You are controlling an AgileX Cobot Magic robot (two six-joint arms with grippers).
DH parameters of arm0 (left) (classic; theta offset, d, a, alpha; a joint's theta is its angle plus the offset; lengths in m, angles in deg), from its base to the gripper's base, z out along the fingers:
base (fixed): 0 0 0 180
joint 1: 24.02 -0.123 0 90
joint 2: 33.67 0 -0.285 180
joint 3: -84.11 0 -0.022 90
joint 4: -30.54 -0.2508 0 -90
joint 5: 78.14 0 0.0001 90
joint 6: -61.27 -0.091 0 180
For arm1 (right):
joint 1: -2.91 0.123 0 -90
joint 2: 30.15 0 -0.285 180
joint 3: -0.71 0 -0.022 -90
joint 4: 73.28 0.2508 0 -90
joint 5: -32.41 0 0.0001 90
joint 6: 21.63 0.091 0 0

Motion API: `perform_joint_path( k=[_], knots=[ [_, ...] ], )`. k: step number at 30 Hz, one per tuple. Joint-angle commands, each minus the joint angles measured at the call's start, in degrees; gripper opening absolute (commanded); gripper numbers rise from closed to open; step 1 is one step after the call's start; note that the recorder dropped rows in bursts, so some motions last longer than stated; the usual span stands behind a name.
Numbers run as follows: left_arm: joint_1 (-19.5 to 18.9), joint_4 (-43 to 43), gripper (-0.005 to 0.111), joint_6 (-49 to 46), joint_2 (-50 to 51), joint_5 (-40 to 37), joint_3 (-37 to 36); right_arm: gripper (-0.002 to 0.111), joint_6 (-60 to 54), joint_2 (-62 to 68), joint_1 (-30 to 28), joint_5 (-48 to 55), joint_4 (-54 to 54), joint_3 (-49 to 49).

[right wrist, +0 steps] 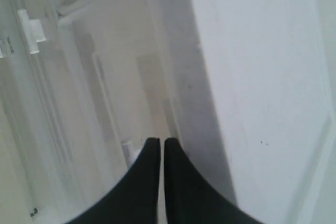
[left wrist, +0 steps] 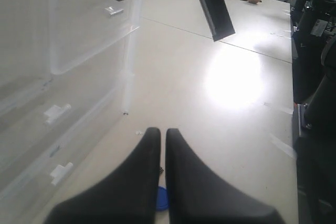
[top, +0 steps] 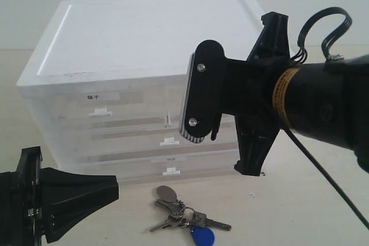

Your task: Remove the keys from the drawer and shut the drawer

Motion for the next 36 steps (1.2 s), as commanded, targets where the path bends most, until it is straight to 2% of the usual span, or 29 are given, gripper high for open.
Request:
perform_joint_path(
  k=[1,7,15,23,26,31,35,36],
  knots=[
    [0.3,0.3,0.005,-0.1,-0.5,0.6,0.2,0.000,1.4,-0.2,-0.1,0.8,-2.0,-0.1],
    [0.3,0.3,0.005,-0.1,-0.5,0.6,0.2,0.000,12.7,-0.2,-0.1,0.8,-8.4,-0.1],
    [0.3,0.1,0.005,-0.1,-0.5,0.6,0.2,0.000,13.5,-0.3,-0.1,-0.6,-5.5,-0.1],
    [0.3,0.1,0.005,-0.1,-0.5,0.6,0.2,0.000,1.6,-0.3,-0.1,-8.6,9.8,-0.7],
    [0.3,0.1,0.005,-0.1,-0.5,1.0,0.2,0.000,0.7,0.4,-0.1,-11.3,9.9,-1.2],
    [0.3,-0.1,0.005,0.2,-0.5,1.0,0.2,0.000,1.6,6.7,-0.1,-11.5,4.1,-0.8],
    [0.3,-0.1,0.005,0.2,-0.5,0.9,0.2,0.000,7.5,8.6,-0.1,-10.7,-1.9,0.4],
    [0.3,-0.1,0.005,0.2,-0.5,0.9,0.2,0.000,11.2,8.7,-0.1,-10.9,-6.6,0.5]
  ],
)
